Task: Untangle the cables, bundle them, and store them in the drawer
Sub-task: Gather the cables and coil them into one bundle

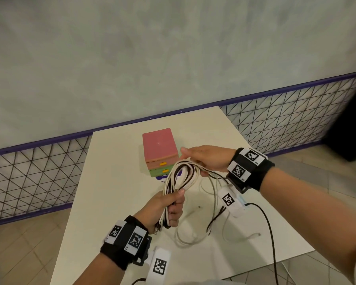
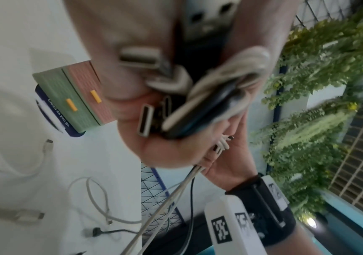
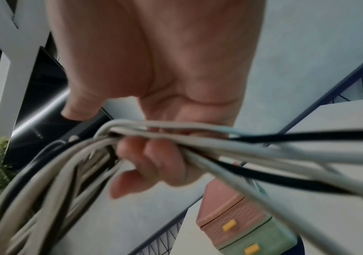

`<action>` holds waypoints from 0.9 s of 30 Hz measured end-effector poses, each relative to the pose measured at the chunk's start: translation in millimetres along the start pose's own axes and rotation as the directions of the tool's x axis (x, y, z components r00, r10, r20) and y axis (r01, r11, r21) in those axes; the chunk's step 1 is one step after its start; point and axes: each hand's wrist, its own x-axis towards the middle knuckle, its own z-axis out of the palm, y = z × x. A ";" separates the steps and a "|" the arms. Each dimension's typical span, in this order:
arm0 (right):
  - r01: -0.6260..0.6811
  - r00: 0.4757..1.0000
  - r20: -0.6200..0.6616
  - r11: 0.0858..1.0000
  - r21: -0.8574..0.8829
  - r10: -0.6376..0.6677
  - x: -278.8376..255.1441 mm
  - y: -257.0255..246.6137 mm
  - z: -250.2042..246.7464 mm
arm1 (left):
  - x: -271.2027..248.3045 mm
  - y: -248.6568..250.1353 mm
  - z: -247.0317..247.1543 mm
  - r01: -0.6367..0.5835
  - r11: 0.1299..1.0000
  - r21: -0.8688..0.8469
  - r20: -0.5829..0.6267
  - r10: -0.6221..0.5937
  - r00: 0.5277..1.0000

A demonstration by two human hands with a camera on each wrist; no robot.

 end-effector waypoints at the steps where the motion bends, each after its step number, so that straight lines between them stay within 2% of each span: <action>1: -0.010 1.000 0.023 0.999 -0.043 0.011 -1.7 1.1 -0.3 | -0.3 -0.6 1.1 0.003 1.000 0.008 -0.011 -0.003 1.000; 4: 0.016 0.997 0.079 0.997 -0.069 -0.010 -6.7 -0.5 6.9 | 0.1 -3.0 4.2 0.023 1.000 0.012 -0.052 -0.022 0.998; 8: 0.064 0.998 0.010 0.994 0.090 -0.066 0.9 1.1 20.3 | 4.1 -6.4 7.0 0.050 0.998 0.027 -0.092 -0.048 0.995; 11: 0.023 1.000 -0.004 0.987 0.160 -0.022 1.3 -2.5 30.0 | 7.3 -8.9 9.7 0.090 0.995 0.037 -0.085 -0.087 0.993; 14: -0.056 0.997 -0.045 0.995 0.081 0.060 3.2 -17.4 38.2 | 10.1 -10.4 11.8 0.098 0.995 0.001 -0.060 -0.097 0.993; 16: -0.078 0.996 -0.037 0.989 0.127 0.083 10.0 -17.9 40.9 | 11.5 -11.1 13.3 0.080 0.996 -0.028 -0.027 -0.080 0.996; 20: 0.002 0.991 -0.116 0.857 0.515 0.068 16.7 -14.4 44.8 | 12.8 -9.9 14.7 0.040 0.999 -0.034 -0.015 -0.041 0.999; 24: 0.090 0.974 -0.213 0.730 0.677 0.077 22.4 -12.9 49.1 | 14.5 -6.9 10.9 -0.061 0.996 0.068 -0.084 0.067 0.994; 27: 0.152 0.944 -0.308 0.670 0.727 0.120 27.9 -15.3 49.6 | 17.0 -4.1 9.8 -0.138 0.981 0.135 -0.151 0.158 0.976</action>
